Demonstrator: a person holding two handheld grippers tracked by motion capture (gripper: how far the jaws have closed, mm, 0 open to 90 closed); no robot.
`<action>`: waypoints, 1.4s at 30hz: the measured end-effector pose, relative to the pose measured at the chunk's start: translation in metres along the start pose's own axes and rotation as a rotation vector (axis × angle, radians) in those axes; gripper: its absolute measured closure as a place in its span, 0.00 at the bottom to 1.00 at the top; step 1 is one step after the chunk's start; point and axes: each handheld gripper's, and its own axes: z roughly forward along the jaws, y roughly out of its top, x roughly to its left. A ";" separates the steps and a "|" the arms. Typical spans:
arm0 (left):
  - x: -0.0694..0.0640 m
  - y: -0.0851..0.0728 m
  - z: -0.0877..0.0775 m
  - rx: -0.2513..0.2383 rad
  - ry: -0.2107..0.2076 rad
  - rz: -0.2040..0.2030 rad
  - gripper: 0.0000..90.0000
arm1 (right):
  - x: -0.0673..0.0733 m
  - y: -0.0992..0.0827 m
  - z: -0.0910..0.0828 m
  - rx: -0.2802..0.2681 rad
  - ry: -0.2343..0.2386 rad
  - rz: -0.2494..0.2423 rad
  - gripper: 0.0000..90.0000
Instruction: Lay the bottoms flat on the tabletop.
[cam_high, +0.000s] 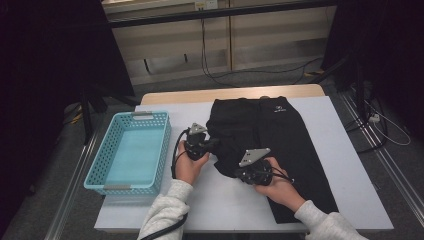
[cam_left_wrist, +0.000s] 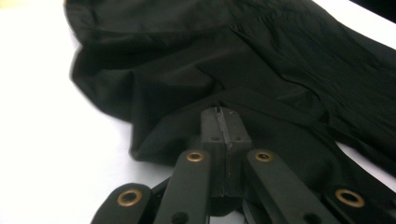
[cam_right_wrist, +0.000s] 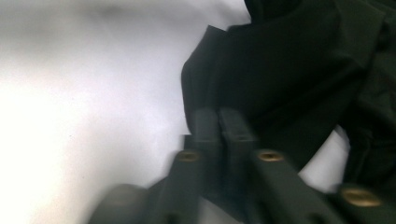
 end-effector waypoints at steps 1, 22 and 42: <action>0.000 0.000 0.001 0.004 -0.003 0.006 1.00 | 0.000 0.000 -0.001 -0.001 0.015 0.007 1.00; -0.005 -0.002 -0.020 0.017 -0.015 -0.005 0.37 | -0.015 0.004 -0.025 -0.112 -0.010 0.114 0.60; -0.013 -0.035 -0.040 0.146 -0.015 0.044 0.38 | -0.032 0.014 0.003 -0.122 -0.121 0.192 0.72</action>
